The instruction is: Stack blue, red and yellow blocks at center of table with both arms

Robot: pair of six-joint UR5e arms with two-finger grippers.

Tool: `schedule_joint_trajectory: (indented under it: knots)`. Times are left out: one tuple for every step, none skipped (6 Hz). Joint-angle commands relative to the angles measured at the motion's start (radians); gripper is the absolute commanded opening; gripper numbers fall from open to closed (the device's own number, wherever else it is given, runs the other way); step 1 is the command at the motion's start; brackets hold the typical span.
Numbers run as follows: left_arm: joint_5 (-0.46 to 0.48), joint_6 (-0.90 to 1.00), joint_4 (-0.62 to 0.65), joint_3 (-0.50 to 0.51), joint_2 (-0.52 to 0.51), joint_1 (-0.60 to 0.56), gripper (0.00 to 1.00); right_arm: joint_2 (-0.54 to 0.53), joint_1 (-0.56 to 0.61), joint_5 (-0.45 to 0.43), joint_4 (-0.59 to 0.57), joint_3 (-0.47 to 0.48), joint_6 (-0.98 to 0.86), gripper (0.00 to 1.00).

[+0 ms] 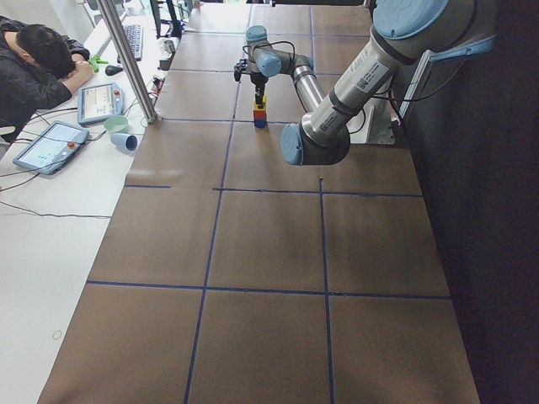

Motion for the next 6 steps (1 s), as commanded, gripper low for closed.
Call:
schedule_joint_trajectory:
  knots:
    - [0.002,0.002,0.001,-0.006,0.002,-0.001,0.96,0.000,0.000,0.000,0.000,0.000,0.000,1.00]
    - [0.002,0.003,0.006,-0.040,0.003,-0.020,0.99,0.000,0.000,0.000,0.000,0.000,0.000,1.00]
    - [-0.002,0.017,0.082,-0.111,0.028,-0.041,1.00,0.000,0.000,0.000,0.000,0.000,0.000,1.00]
    - [-0.003,0.110,0.129,-0.231,0.119,-0.079,1.00,0.000,0.000,0.000,0.000,0.000,0.000,1.00]
    - [-0.009,0.238,0.138,-0.340,0.252,-0.137,1.00,0.000,0.000,0.000,0.000,0.002,0.000,1.00]
    - [-0.111,0.473,0.127,-0.369,0.370,-0.267,1.00,0.000,0.000,0.000,0.000,0.005,0.000,1.00]
